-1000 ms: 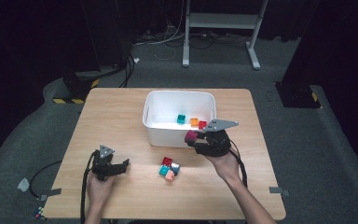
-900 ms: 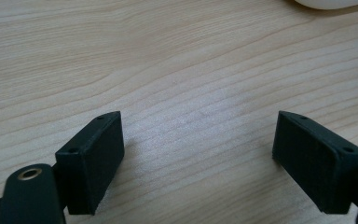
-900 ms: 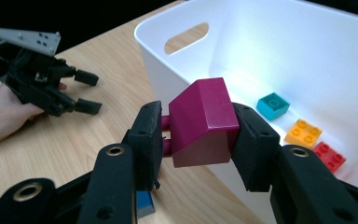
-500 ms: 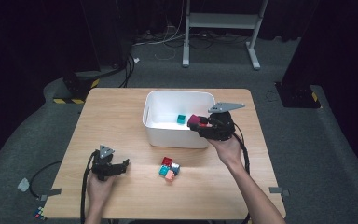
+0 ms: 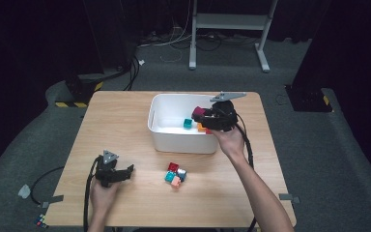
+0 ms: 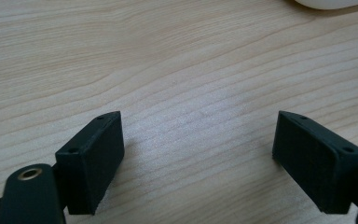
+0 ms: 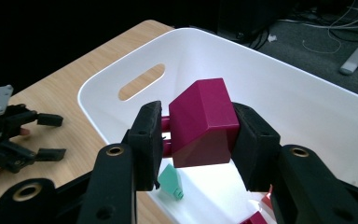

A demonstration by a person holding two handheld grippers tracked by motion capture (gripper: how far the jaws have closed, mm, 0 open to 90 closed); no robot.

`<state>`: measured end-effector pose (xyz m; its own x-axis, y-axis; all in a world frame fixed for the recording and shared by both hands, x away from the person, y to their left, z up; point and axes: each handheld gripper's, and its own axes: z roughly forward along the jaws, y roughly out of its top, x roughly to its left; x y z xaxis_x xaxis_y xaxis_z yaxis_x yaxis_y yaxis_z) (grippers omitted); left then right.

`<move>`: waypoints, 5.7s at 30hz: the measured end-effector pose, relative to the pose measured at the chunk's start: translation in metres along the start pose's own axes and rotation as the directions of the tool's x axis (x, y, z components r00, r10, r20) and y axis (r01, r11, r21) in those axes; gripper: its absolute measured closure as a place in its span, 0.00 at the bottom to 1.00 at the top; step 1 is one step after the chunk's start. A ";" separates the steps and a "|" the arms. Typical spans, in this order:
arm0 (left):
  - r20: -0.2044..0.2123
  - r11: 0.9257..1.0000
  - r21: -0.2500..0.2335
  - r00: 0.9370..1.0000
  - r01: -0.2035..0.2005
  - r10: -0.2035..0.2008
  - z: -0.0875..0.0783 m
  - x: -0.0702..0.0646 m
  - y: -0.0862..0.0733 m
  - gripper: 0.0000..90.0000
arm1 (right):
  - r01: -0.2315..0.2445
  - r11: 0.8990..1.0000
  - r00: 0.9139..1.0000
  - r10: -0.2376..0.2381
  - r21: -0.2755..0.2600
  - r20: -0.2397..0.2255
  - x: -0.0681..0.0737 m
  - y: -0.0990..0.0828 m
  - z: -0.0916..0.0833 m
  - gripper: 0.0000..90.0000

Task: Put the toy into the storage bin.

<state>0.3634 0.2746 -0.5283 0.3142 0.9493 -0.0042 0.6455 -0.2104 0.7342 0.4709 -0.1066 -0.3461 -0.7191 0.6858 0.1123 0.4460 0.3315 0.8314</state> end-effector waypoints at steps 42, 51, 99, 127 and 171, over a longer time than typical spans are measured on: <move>0.001 1.000 -0.002 1.000 0.003 -0.003 0.000 0.000 0.000 0.18 | 0.031 0.999 0.999 -0.031 -0.010 0.014 0.007 -0.014 -0.001 0.55; 0.000 1.000 -0.004 1.000 0.005 -0.005 0.000 0.000 0.000 0.18 | 0.035 0.999 0.999 -0.037 -0.037 -0.036 0.020 -0.041 -0.012 0.55; 0.000 1.000 -0.002 1.000 0.003 -0.003 0.000 0.000 0.000 0.18 | 0.027 0.989 0.991 -0.008 0.143 -0.136 0.070 -0.166 0.056 0.51; 0.000 1.000 -0.002 1.000 0.003 -0.003 0.000 0.000 0.000 0.18 | 0.092 0.975 0.994 -0.080 0.201 -0.070 0.075 -0.168 0.076 0.57; 0.000 1.000 -0.004 1.000 0.006 -0.006 0.000 0.000 0.000 0.18 | 0.079 0.994 0.995 -0.074 0.077 -0.066 0.050 -0.113 0.009 0.66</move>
<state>0.3634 0.2741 -0.5285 0.3105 0.9505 -0.0084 0.6446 -0.2041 0.7368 0.3892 -0.1038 -0.4398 -0.7841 0.6147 0.0861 0.4274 0.4342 0.7930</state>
